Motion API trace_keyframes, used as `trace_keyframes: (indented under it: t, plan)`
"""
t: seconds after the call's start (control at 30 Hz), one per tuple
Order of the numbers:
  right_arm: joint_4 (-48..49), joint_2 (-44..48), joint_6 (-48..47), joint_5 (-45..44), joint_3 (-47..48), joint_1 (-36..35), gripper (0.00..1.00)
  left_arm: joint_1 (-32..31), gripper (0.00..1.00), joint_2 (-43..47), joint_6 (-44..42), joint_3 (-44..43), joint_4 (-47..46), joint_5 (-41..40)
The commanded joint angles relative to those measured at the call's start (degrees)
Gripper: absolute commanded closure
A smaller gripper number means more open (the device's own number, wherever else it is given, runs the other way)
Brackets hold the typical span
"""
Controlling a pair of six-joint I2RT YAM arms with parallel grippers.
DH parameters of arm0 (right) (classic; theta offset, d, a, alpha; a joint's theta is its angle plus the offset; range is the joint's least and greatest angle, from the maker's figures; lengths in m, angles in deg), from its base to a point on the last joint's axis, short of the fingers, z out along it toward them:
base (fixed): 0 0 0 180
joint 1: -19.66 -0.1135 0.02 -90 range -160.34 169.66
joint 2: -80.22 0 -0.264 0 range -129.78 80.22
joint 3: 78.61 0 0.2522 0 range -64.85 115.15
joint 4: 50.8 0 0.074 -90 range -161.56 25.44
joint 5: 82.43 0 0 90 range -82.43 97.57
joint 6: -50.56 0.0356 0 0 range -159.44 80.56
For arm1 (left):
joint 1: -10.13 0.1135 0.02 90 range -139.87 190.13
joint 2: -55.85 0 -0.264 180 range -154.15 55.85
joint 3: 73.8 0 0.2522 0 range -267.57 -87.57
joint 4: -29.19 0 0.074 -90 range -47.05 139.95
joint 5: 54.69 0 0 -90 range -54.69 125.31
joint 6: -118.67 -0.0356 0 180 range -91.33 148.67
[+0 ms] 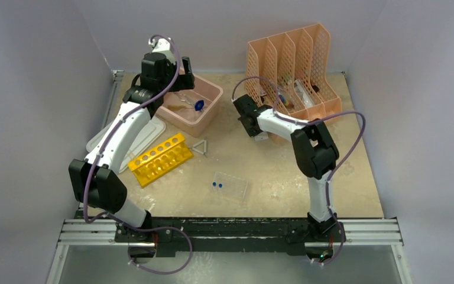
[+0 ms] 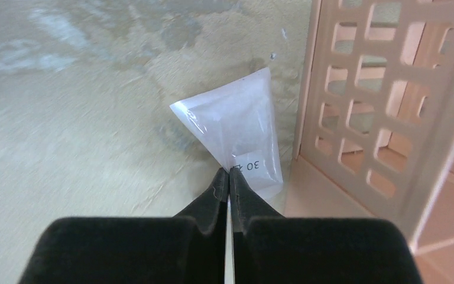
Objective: Organize the chemistry lab equipment
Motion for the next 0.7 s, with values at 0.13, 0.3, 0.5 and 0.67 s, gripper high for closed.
trace_keyframes:
  t: [0.13, 0.3, 0.5, 0.67]
  plan:
    - [7.4, 18.0, 7.0, 16.3, -5.7, 0.2, 1.00, 0.9, 0.01, 4.4, 4.2, 4.4, -7.5, -0.2]
    - [14.2, 27.2, 8.8, 21.7, -10.0, 0.3, 1.00, 0.9, 0.06, 4.3, 9.9, 5.5, -10.8, 11.7]
    - [18.8, 33.0, 8.3, 30.4, -10.3, 0.4, 1.00, 0.7, 0.09, 5.2, 27.6, 13.6, -28.0, 23.0]
    - [20.9, 33.5, 8.2, 36.2, -7.4, 0.4, 1.00, -2.0, 0.10, 4.2, 33.6, 15.0, -32.8, 26.7]
